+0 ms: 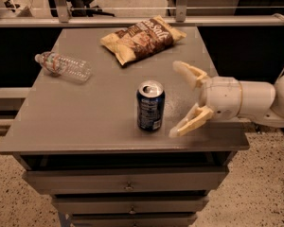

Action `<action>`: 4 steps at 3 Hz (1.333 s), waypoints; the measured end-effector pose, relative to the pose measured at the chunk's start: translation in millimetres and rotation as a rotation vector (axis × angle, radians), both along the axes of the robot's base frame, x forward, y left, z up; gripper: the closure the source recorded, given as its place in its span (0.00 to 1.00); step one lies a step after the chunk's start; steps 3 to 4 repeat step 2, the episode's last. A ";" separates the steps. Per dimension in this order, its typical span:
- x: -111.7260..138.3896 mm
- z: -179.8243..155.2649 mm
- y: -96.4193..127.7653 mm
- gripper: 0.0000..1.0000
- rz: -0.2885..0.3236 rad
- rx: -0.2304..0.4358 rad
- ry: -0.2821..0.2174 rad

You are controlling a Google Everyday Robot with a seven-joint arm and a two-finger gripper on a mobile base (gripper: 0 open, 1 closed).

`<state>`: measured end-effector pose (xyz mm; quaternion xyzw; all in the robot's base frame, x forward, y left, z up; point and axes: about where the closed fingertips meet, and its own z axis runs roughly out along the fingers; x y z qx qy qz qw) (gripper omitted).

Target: Place pepsi can upright

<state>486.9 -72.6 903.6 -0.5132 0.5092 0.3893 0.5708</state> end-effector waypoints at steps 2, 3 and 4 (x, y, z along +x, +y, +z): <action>8.8 42.1 -52.6 0.00 -0.075 -0.033 -0.039; 8.8 42.1 -52.6 0.00 -0.075 -0.033 -0.039; 8.8 42.1 -52.6 0.00 -0.075 -0.033 -0.039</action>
Offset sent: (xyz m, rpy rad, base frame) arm 0.0036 -0.0382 0.0257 -0.0354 -0.0162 -0.0512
